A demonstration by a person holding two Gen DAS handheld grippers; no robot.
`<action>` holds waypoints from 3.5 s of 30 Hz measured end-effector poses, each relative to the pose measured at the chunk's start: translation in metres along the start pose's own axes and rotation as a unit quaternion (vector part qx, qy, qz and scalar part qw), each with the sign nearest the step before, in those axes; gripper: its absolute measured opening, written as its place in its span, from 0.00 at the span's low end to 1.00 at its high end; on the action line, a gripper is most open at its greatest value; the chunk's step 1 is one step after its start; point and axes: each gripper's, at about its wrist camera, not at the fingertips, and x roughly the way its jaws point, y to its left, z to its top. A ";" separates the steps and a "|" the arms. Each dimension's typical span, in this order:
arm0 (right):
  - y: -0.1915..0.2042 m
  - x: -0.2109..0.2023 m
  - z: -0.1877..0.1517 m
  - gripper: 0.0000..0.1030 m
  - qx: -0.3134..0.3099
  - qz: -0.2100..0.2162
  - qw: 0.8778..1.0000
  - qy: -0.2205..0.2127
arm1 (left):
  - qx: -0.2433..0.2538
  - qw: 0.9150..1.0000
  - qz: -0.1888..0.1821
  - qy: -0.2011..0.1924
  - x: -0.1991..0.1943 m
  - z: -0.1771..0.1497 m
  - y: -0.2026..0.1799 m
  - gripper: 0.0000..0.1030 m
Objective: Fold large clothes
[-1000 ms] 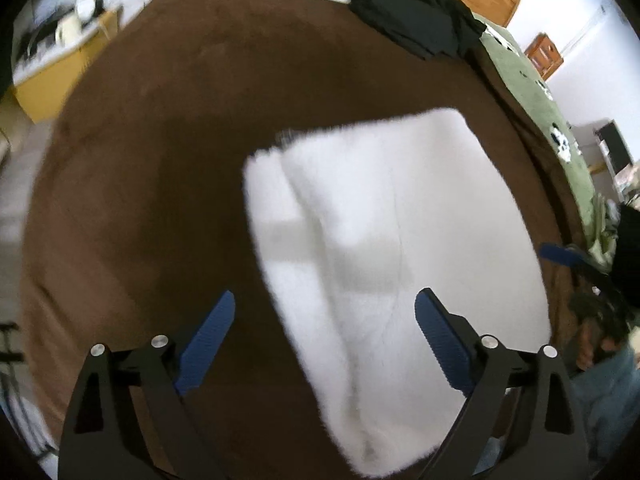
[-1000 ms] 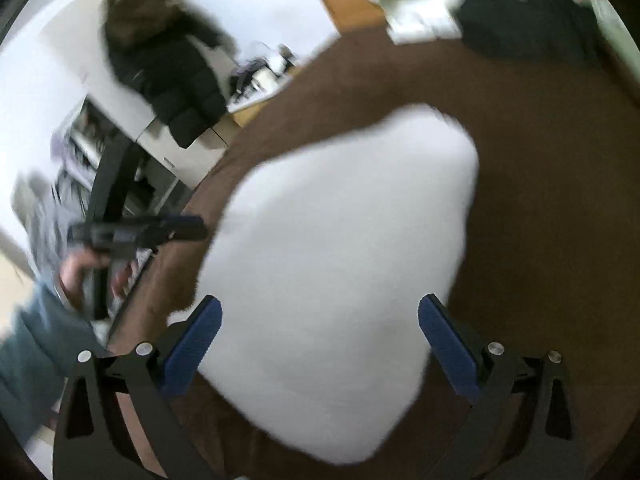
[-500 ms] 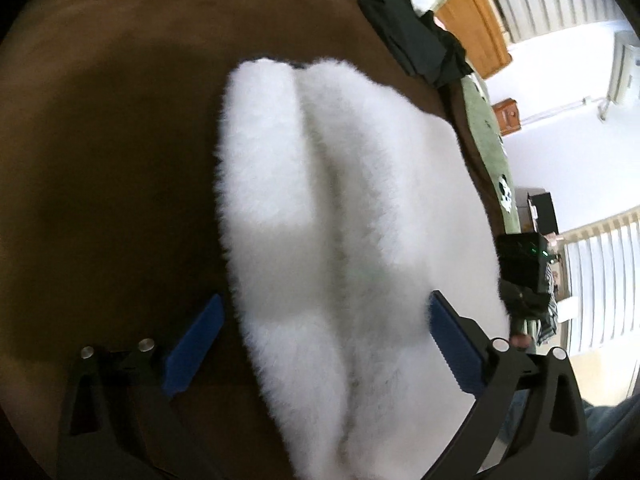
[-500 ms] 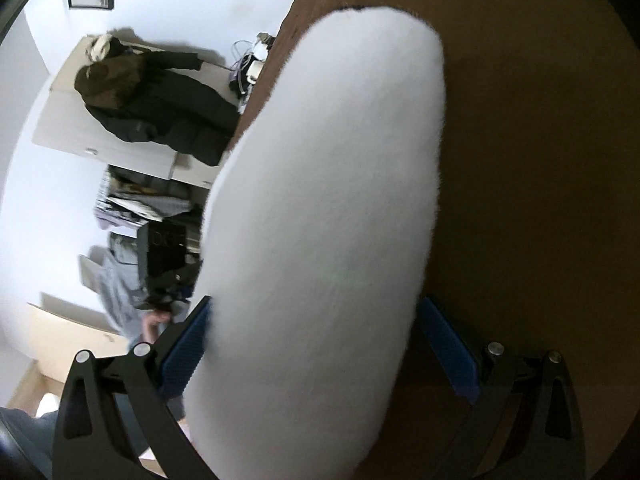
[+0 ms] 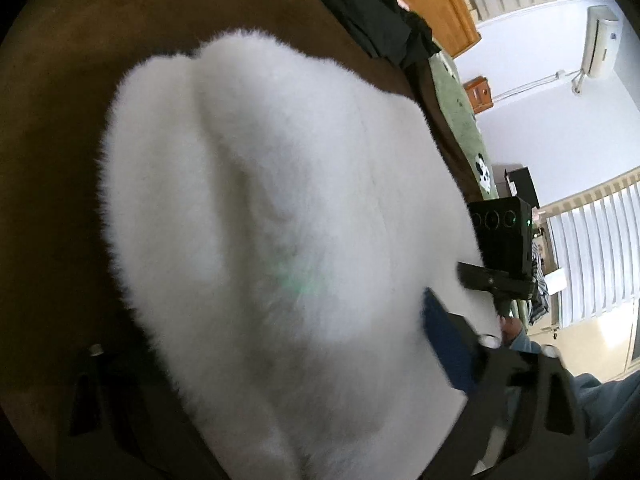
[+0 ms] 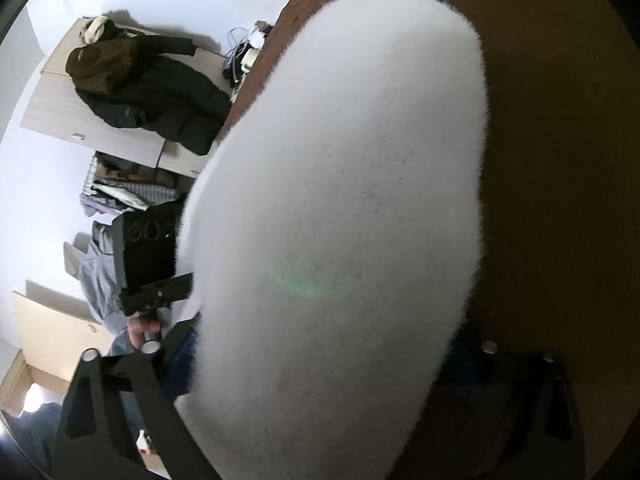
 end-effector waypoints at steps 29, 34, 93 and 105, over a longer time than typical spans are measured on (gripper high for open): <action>0.062 -0.069 0.004 0.54 -0.055 -0.025 0.997 -0.057 | 0.062 0.995 0.044 -0.062 -0.038 -0.004 -0.099 0.46; 0.083 -0.096 -0.001 0.54 -0.073 -0.026 0.995 -0.068 | 0.079 0.993 0.048 -0.070 -0.053 -0.005 -0.137 0.46; -0.105 -0.681 -0.214 0.53 0.167 -0.260 0.874 -0.375 | 0.373 0.895 -0.128 0.208 0.342 -0.019 -0.687 0.47; -0.140 -0.687 -0.216 0.57 0.210 -0.248 0.864 -0.384 | 0.405 0.875 -0.093 0.249 0.406 -0.011 -0.734 0.51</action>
